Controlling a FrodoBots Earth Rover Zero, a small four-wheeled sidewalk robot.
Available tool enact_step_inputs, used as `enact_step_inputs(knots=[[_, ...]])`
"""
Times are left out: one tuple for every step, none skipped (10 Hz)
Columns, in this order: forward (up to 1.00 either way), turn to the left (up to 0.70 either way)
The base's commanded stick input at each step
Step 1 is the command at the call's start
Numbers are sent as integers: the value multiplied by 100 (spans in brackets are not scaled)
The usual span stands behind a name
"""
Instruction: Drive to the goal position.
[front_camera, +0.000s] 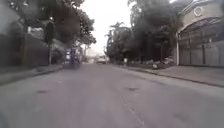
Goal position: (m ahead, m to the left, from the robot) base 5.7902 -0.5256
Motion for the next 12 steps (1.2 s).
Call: enact_step_inputs(knots=[[100,0],[100,0],[100,0],[100,0],[100,2],[100,11],[100,22],[100,16],[100,10],[100,4],[100,0],[100,2]])
